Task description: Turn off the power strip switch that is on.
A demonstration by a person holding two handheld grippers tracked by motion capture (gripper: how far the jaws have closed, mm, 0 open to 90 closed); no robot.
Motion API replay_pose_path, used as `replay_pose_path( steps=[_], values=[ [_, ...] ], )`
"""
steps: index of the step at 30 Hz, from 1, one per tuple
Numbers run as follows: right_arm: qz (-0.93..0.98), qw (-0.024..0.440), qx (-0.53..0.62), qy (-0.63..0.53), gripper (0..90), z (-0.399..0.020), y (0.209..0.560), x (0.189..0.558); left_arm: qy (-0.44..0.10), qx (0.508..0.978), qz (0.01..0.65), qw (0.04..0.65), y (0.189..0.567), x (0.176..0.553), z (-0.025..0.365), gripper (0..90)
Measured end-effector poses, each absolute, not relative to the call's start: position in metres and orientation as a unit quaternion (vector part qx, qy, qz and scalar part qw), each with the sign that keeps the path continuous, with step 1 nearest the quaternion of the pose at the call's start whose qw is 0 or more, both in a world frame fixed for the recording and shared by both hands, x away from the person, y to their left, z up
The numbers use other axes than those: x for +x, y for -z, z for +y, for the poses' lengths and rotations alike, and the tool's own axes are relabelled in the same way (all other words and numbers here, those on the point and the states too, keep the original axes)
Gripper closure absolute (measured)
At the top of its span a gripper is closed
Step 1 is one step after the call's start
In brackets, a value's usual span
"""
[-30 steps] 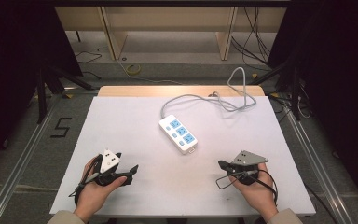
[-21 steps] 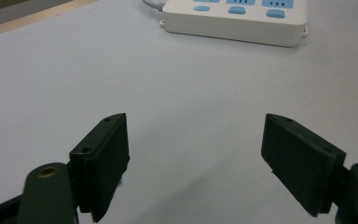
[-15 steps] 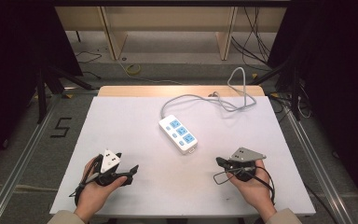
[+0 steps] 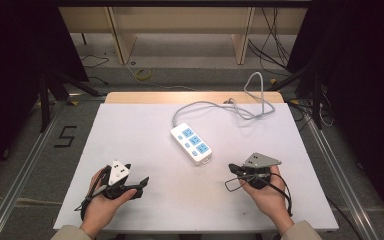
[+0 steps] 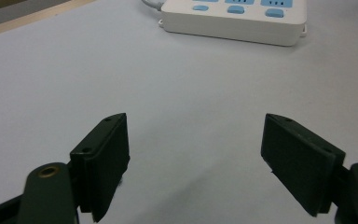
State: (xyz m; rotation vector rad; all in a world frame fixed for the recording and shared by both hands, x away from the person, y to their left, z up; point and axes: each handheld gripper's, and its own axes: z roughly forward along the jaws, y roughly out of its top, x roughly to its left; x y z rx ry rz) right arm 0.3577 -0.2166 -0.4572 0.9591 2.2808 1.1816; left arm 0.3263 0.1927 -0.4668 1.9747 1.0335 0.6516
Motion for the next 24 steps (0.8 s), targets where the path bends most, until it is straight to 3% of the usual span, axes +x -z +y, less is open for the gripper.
replay_pose_path(
  steps=[24],
  values=[
    [0.818, 0.203, 0.341, -0.416, 90.0, -0.206, 0.449, 0.371, -0.257, 0.78, 0.407, 0.399, 0.467, 0.326, 0.192, 23.3]
  ],
)
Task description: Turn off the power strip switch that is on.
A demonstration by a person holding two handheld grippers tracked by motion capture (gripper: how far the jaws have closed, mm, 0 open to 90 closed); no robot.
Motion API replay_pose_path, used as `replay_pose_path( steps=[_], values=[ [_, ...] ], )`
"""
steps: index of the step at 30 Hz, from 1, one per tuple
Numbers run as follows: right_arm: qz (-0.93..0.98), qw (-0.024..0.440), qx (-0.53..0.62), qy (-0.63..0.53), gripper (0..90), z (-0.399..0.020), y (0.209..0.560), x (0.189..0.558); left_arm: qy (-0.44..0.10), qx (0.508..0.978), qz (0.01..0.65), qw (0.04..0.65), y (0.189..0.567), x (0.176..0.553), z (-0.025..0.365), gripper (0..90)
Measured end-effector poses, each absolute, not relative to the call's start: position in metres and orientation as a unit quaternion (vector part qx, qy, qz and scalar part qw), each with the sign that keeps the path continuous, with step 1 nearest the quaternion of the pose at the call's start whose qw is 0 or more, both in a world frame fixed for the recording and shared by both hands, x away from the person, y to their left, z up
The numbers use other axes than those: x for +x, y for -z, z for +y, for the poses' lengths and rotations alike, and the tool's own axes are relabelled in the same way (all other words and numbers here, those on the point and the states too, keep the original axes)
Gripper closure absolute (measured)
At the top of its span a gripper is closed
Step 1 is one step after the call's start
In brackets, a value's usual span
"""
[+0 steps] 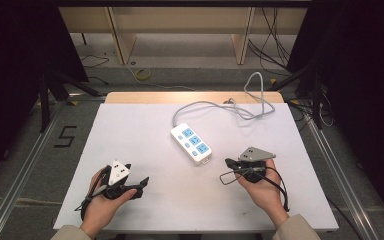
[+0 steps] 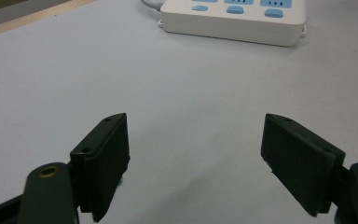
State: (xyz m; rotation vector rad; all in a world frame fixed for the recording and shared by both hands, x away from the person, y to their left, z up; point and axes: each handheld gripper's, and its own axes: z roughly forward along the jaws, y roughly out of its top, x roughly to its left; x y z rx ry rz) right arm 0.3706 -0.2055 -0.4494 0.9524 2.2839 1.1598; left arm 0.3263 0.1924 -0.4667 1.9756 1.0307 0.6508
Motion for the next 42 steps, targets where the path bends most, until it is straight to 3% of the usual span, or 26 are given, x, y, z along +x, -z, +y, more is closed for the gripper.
replay_pose_path(
  steps=[42],
  values=[
    [0.825, 0.202, 0.341, -0.403, 90.0, -0.183, 0.436, 0.401, -0.253, 0.78, 0.408, 0.401, 0.467, 0.326, 0.192, 23.3]
  ],
)
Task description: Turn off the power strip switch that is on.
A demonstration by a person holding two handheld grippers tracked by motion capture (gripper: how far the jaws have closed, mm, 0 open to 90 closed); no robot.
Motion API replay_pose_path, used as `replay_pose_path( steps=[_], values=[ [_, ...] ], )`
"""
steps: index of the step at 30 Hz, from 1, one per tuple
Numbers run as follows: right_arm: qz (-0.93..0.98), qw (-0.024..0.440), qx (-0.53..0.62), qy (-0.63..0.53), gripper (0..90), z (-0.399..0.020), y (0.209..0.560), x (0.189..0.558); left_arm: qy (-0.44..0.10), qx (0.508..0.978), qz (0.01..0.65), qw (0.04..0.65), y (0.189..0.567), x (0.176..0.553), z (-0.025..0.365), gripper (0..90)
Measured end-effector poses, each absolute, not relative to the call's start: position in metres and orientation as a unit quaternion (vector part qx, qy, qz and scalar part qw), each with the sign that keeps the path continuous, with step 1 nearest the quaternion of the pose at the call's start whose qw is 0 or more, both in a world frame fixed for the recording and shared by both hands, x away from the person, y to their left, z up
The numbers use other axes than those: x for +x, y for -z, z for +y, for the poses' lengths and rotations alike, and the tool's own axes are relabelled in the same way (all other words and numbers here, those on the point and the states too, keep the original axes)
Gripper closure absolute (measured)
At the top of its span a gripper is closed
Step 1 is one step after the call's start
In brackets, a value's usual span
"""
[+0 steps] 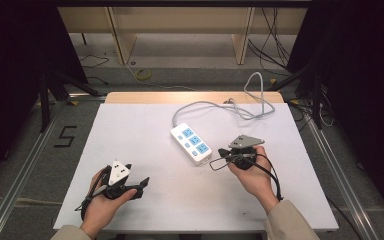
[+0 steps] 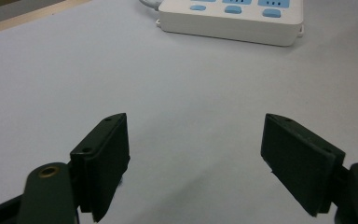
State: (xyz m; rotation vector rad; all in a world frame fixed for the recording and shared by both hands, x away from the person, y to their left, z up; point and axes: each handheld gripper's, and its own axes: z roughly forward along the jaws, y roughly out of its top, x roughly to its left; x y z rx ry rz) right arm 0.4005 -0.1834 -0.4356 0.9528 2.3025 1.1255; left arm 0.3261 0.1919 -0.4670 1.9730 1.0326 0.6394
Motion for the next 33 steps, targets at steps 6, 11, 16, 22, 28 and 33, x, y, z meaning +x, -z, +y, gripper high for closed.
replay_pose_path(
  steps=[6, 11, 16, 22, 28, 33],
  values=[
    [0.826, 0.2, 0.343, -0.4, 90.0, -0.18, 0.434, 0.407, -0.253, 0.78, 0.408, 0.401, 0.467, 0.326, 0.192, 23.3],
    [0.829, 0.197, 0.344, -0.395, 90.0, -0.178, 0.434, 0.409, -0.252, 0.781, 0.408, 0.401, 0.467, 0.326, 0.191, 23.3],
    [0.83, 0.195, 0.343, -0.393, 90.0, -0.175, 0.434, 0.412, -0.252, 0.781, 0.408, 0.401, 0.467, 0.326, 0.191, 23.3],
    [0.831, 0.193, 0.345, -0.392, 90.0, -0.172, 0.433, 0.418, -0.252, 0.781, 0.408, 0.401, 0.468, 0.326, 0.191, 23.3],
    [0.833, 0.189, 0.345, -0.389, 90.0, -0.166, 0.432, 0.425, -0.251, 0.781, 0.408, 0.401, 0.468, 0.326, 0.191, 23.3],
    [0.837, 0.185, 0.342, -0.385, 90.0, -0.159, 0.428, 0.431, -0.251, 0.781, 0.408, 0.401, 0.468, 0.326, 0.191, 23.3]
  ],
)
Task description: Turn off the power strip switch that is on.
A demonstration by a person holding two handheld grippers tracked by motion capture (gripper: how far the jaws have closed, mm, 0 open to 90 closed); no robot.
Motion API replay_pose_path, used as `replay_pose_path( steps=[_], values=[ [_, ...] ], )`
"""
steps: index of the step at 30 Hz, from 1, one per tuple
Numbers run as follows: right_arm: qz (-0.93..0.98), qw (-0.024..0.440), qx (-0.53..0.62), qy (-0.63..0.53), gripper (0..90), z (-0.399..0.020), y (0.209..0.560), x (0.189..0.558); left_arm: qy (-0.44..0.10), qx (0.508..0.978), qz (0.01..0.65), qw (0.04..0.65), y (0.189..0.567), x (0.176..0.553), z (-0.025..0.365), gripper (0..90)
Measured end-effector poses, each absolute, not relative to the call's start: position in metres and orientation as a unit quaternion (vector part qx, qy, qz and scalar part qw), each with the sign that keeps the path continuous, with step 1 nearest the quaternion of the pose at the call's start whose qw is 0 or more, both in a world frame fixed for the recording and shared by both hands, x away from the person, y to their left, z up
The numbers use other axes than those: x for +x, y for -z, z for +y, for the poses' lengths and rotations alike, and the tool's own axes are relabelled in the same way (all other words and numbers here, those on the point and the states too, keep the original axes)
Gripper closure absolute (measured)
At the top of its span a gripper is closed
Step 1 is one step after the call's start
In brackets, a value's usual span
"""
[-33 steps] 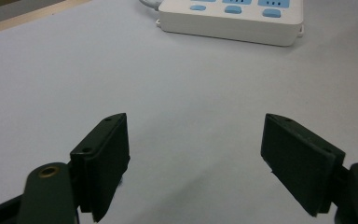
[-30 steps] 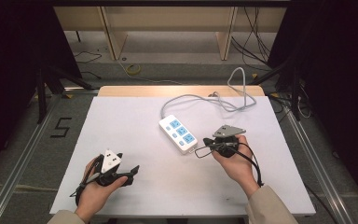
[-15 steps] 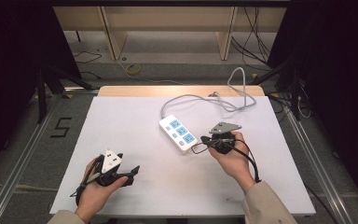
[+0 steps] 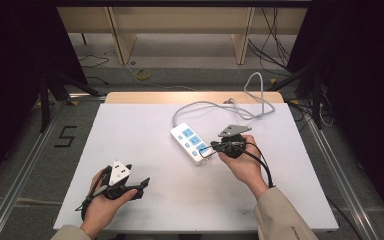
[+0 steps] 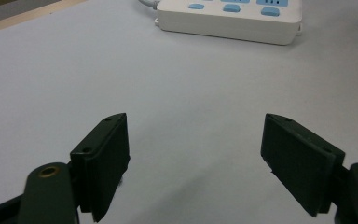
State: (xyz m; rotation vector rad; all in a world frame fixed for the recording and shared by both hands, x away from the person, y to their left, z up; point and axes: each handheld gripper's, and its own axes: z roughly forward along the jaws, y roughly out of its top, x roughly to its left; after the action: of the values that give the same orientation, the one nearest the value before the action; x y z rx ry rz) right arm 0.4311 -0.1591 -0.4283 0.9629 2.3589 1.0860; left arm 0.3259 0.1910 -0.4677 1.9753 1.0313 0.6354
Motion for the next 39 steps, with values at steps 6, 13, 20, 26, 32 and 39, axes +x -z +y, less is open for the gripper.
replay_pose_path(
  steps=[6, 13, 20, 26, 32, 39],
  values=[
    [0.84, 0.182, 0.339, -0.383, 90.0, -0.154, 0.429, 0.435, -0.251, 0.781, 0.408, 0.401, 0.468, 0.326, 0.191, 23.3],
    [0.843, 0.179, 0.334, -0.381, 90.0, -0.146, 0.426, 0.439, -0.251, 0.781, 0.408, 0.4, 0.468, 0.326, 0.191, 23.3],
    [0.846, 0.172, 0.333, -0.38, 90.0, -0.139, 0.425, 0.444, -0.251, 0.781, 0.408, 0.401, 0.468, 0.326, 0.191, 23.3],
    [0.849, 0.169, 0.33, -0.376, 90.0, -0.134, 0.424, 0.448, -0.252, 0.781, 0.407, 0.401, 0.468, 0.326, 0.191, 23.4],
    [0.852, 0.165, 0.328, -0.374, 90.0, -0.13, 0.423, 0.451, -0.252, 0.781, 0.407, 0.401, 0.468, 0.326, 0.191, 23.4],
    [0.857, 0.164, 0.323, -0.367, 90.0, -0.124, 0.421, 0.456, -0.252, 0.782, 0.407, 0.401, 0.467, 0.326, 0.191, 23.4]
  ],
)
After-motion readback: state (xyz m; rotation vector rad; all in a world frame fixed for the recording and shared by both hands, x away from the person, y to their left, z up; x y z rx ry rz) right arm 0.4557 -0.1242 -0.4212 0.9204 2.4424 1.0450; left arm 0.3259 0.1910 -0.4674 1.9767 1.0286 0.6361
